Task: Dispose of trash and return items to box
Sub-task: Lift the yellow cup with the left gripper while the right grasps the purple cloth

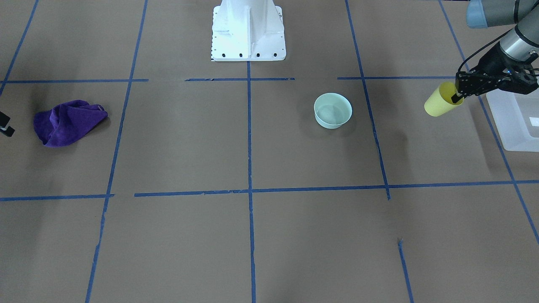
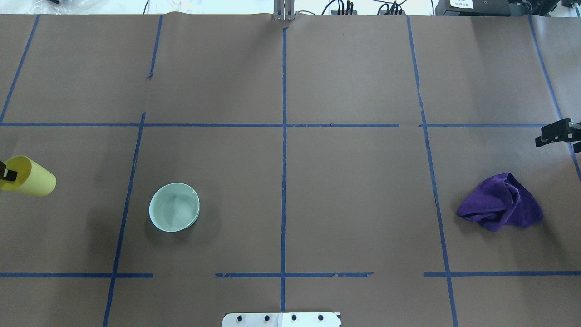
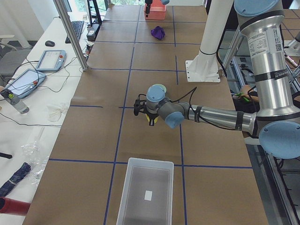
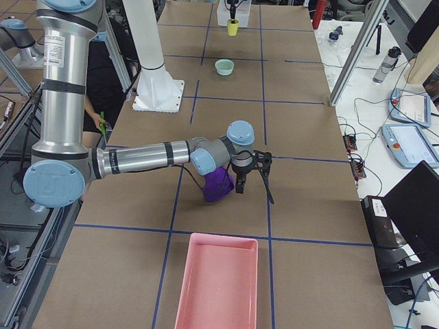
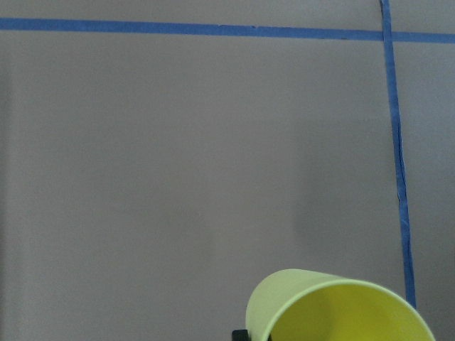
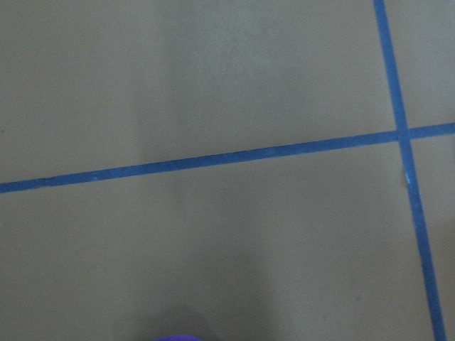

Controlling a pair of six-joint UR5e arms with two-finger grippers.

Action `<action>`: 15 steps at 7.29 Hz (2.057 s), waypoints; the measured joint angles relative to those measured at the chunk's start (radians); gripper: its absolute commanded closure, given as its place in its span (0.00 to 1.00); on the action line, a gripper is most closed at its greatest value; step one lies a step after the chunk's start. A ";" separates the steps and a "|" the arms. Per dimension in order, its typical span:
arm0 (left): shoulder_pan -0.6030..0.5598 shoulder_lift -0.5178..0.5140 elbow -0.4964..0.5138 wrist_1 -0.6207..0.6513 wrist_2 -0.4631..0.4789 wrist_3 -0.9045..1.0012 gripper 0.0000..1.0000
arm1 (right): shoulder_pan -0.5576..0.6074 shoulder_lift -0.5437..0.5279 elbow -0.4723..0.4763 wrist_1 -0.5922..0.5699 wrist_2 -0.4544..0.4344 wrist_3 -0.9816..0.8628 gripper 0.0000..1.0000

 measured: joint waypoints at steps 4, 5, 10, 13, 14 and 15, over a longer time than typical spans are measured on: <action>-0.234 -0.192 -0.042 0.472 0.012 0.360 1.00 | -0.214 -0.041 0.032 0.115 -0.116 0.184 0.00; -0.287 -0.232 -0.036 0.552 0.024 0.436 1.00 | -0.260 -0.049 0.032 0.134 -0.136 0.210 0.00; -0.445 -0.304 0.117 0.645 0.058 0.692 1.00 | -0.361 -0.092 0.031 0.145 -0.144 0.235 1.00; -0.524 -0.321 0.265 0.614 0.105 0.848 1.00 | -0.359 -0.100 0.047 0.145 -0.132 0.242 1.00; -0.536 -0.322 0.314 0.579 0.110 0.864 1.00 | -0.354 -0.114 0.068 0.141 -0.128 0.243 1.00; -0.544 -0.322 0.361 0.539 0.112 0.870 1.00 | -0.338 -0.129 0.093 0.137 -0.119 0.243 1.00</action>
